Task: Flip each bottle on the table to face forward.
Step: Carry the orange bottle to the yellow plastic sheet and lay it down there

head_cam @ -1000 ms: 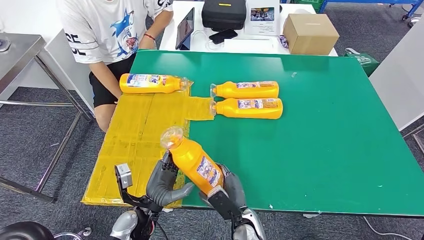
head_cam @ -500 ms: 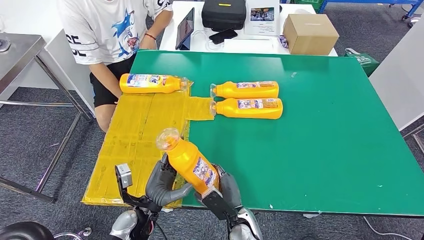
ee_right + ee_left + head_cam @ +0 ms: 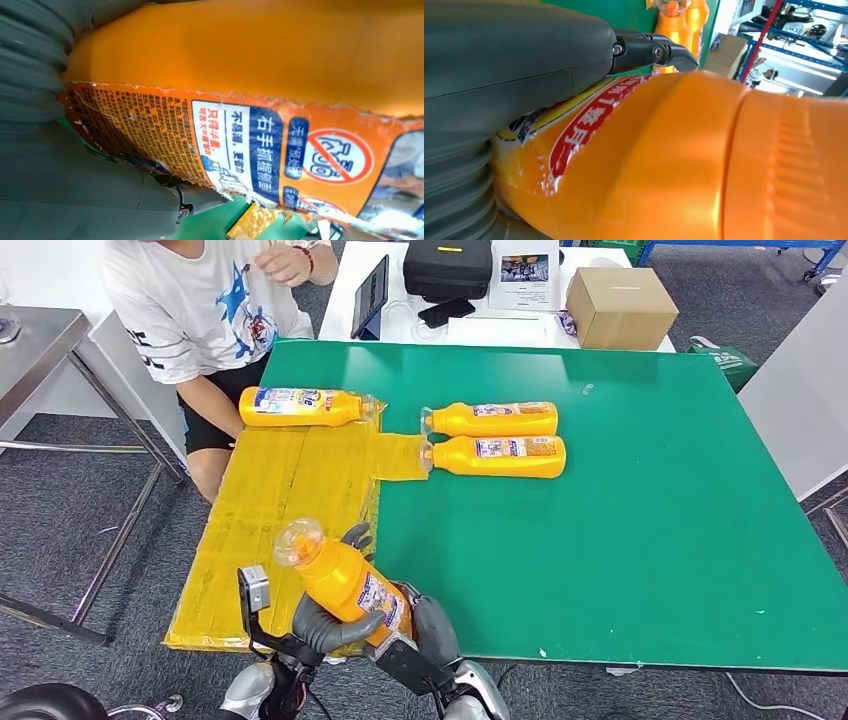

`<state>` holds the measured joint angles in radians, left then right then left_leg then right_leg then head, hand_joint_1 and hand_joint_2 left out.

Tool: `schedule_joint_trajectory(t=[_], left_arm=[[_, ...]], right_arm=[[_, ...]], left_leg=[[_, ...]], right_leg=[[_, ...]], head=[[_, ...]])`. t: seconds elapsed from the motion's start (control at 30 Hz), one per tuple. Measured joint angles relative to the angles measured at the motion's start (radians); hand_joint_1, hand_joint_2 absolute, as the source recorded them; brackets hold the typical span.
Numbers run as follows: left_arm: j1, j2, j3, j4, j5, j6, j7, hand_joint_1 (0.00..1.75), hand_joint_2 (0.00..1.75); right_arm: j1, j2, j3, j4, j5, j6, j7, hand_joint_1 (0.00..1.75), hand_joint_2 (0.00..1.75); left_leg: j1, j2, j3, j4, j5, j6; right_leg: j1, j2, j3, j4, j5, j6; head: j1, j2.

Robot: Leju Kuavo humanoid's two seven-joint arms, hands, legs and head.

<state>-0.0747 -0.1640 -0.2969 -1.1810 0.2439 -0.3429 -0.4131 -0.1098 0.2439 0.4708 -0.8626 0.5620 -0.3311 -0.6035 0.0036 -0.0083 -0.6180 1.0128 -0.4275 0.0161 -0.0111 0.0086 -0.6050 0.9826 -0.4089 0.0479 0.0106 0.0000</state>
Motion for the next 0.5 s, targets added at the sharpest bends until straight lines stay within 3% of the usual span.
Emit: schedule_joint_trajectory(t=[0.33,0.37,0.47,0.5], left_arm=[[0.004,0.007,0.018,0.015,0.051,-0.037,-0.002,0.0,1.75],[0.005,0.007,0.022,0.016,0.068,-0.051,-0.002,0.26,1.75],[0.011,0.008,0.035,0.014,0.127,-0.105,-0.003,1.57,1.75],[0.014,0.01,0.037,0.012,0.141,-0.12,-0.003,1.75,1.75]], right_arm=[[-0.033,0.008,0.056,0.062,0.013,0.008,0.004,1.75,1.75],[-0.037,0.008,0.062,0.069,0.013,0.01,0.005,1.75,1.75],[-0.047,0.008,0.077,0.087,0.01,0.017,0.005,1.75,1.75],[-0.049,0.008,0.081,0.092,0.008,0.019,0.005,1.75,1.75]], left_leg=[[0.0,0.001,0.0,0.0,0.0,0.0],[0.0,0.001,0.0,0.0,0.0,0.0],[0.0,0.002,0.0,0.0,0.0,0.0],[0.0,0.002,0.0,0.0,0.0,0.0]], right_leg=[[0.0,0.0,-0.001,0.0,0.0,0.0],[0.0,0.0,-0.001,0.0,0.0,0.0],[0.0,0.0,-0.002,0.0,0.0,0.0],[0.0,0.0,-0.002,0.0,0.0,0.0]], head=[[0.0,0.0],[0.0,0.0],[0.0,0.0],[0.0,0.0]])
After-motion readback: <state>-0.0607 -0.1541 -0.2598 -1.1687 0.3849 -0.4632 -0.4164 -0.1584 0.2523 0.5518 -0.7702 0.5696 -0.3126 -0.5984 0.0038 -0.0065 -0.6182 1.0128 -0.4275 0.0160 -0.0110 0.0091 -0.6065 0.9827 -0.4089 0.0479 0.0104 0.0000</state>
